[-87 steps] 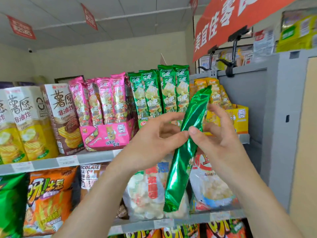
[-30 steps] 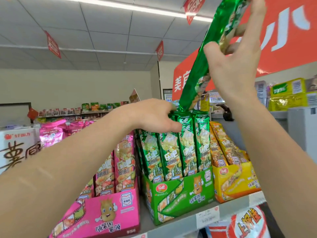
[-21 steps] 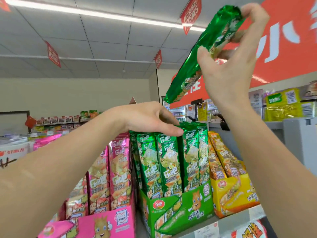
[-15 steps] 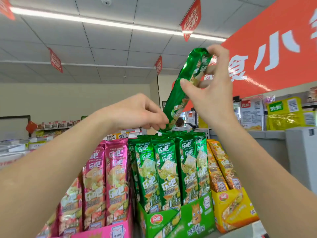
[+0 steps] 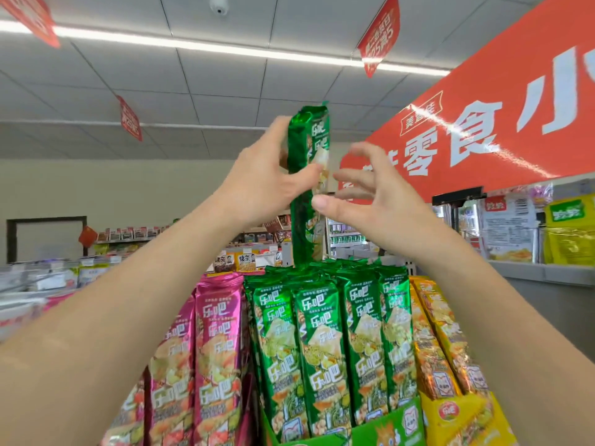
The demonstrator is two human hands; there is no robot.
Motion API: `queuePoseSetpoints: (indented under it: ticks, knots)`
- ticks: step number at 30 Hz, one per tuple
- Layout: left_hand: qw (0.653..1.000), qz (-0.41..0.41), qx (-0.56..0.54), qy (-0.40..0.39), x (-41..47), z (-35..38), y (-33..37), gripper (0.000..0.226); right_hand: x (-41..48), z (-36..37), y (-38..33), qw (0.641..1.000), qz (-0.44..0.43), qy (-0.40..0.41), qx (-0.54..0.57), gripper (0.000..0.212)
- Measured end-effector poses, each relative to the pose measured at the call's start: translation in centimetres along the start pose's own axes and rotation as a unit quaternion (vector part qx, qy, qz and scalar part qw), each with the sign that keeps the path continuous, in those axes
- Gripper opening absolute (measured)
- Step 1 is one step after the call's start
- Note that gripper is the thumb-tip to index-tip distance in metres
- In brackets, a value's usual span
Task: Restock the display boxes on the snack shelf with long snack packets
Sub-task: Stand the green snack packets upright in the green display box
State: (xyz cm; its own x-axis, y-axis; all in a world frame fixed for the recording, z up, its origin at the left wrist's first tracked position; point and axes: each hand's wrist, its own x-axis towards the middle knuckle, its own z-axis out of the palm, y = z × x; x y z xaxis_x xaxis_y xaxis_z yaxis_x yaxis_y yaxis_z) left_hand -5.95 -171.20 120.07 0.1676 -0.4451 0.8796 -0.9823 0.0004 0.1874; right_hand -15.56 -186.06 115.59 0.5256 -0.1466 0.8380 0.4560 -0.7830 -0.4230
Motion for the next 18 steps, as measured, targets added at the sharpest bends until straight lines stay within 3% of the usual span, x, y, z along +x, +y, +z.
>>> queuePoseSetpoints:
  ticks: [2, 5, 7, 12, 18]
  knots:
    - [0.999, -0.026, 0.008, 0.034, 0.3, -0.4, -0.5, 0.045, -0.8, -0.8, 0.0, 0.987, 0.034, -0.132, -0.089, 0.106]
    - [0.997, -0.061, 0.023, 0.035, 0.7, -0.6, -0.9, 0.039, -1.9, -1.3, -0.6, 0.920, 0.066, -0.340, -0.185, 0.119]
    - [0.996, -0.074, 0.030, 0.031, 0.9, -0.4, -1.0, 0.040, -2.3, -1.5, -0.8, 0.887, 0.086, -0.401, -0.214, 0.119]
    - [0.998, -0.063, 0.019, -0.018, 0.9, 0.4, -0.8, 0.063, -3.1, -2.4, -0.9, 0.872, 0.070, -0.398, -0.277, 0.110]
    - [0.983, -0.101, 0.009, -0.155, 0.3, 2.5, -1.8, 0.038, -3.6, -2.6, -0.7, 0.867, 0.054, -0.385, -0.311, 0.108]
